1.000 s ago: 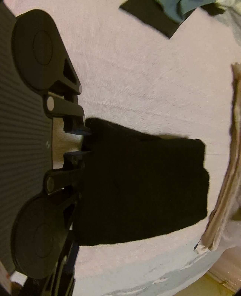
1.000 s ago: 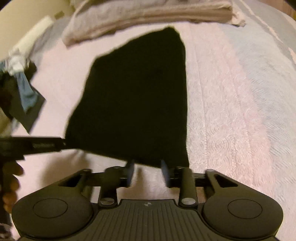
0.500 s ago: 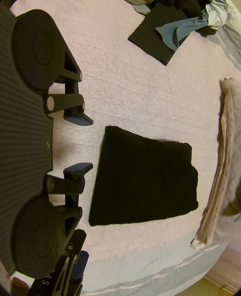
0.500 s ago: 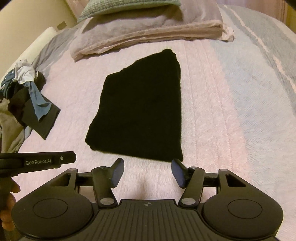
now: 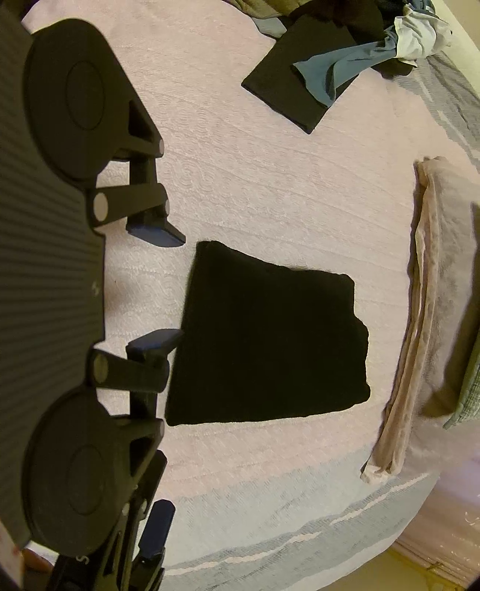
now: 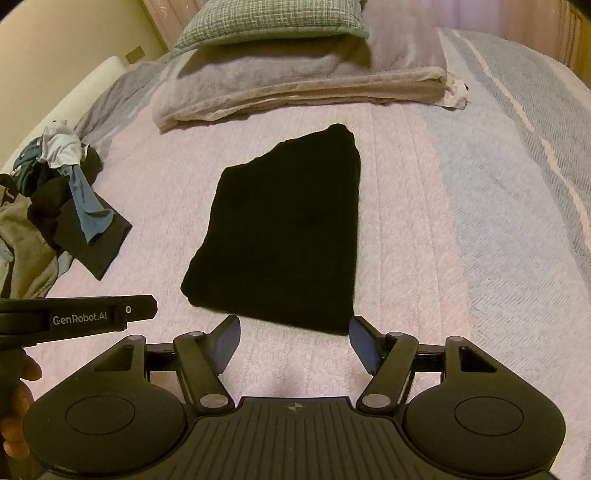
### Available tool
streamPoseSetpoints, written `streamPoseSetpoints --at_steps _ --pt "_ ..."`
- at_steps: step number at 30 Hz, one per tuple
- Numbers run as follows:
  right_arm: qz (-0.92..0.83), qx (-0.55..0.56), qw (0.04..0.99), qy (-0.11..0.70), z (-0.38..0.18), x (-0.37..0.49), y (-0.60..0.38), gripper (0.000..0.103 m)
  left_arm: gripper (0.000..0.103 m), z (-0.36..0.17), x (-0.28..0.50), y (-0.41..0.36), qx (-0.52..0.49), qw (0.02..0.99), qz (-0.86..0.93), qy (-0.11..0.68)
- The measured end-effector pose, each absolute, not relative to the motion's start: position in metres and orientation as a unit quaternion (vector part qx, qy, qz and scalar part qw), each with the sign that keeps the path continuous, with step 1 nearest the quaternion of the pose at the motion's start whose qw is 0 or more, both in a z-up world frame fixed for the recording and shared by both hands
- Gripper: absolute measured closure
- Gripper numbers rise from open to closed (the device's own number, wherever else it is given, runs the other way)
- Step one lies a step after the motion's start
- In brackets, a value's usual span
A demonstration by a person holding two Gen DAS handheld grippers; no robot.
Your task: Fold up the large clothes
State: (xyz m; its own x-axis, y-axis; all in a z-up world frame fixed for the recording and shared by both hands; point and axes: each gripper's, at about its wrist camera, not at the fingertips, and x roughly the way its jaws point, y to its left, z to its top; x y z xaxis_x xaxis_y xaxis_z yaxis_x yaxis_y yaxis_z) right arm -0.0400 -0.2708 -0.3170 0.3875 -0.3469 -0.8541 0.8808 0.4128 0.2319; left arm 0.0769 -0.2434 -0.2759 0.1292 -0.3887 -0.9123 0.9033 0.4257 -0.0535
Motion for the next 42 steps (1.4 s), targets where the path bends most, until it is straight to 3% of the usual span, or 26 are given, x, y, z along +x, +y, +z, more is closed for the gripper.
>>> streamPoseSetpoints --at_steps 14,17,20,26,33,35,37,39,42 --pt "-0.406 0.361 0.75 0.376 -0.32 -0.044 -0.277 0.04 0.056 -0.279 0.073 -0.251 0.277 0.697 -0.462 0.473" --pt "-0.404 0.363 0.749 0.38 -0.324 -0.045 -0.279 0.04 0.051 -0.283 0.076 -0.251 0.266 0.698 -0.464 0.476" --pt "-0.406 0.373 0.74 0.384 -0.334 -0.049 -0.283 0.04 0.037 -0.299 0.087 -0.247 0.197 0.689 -0.476 0.51" --pt "-0.429 0.398 0.705 0.4 -0.365 -0.075 -0.298 0.04 0.037 -0.383 0.116 -0.226 -0.039 0.64 -0.421 0.641" --pt "-0.473 0.424 0.649 0.419 -0.397 -0.133 -0.322 0.04 0.047 -0.463 0.119 -0.227 -0.184 0.62 -0.355 0.675" --pt "-0.483 0.427 0.637 0.423 -0.403 -0.147 -0.328 0.04 0.057 -0.472 0.116 -0.235 -0.194 0.623 -0.358 0.668" --pt "-0.491 0.434 0.625 0.425 -0.408 -0.16 -0.335 0.04 0.079 -0.479 0.117 -0.244 -0.202 0.622 -0.363 0.664" --pt "-0.496 0.447 0.614 0.421 -0.413 -0.169 -0.339 0.04 0.092 -0.481 0.124 -0.247 -0.213 0.615 -0.364 0.666" --pt "-0.494 0.462 0.607 0.417 -0.415 -0.175 -0.341 0.04 0.095 -0.461 0.135 -0.243 -0.18 0.612 -0.396 0.66"
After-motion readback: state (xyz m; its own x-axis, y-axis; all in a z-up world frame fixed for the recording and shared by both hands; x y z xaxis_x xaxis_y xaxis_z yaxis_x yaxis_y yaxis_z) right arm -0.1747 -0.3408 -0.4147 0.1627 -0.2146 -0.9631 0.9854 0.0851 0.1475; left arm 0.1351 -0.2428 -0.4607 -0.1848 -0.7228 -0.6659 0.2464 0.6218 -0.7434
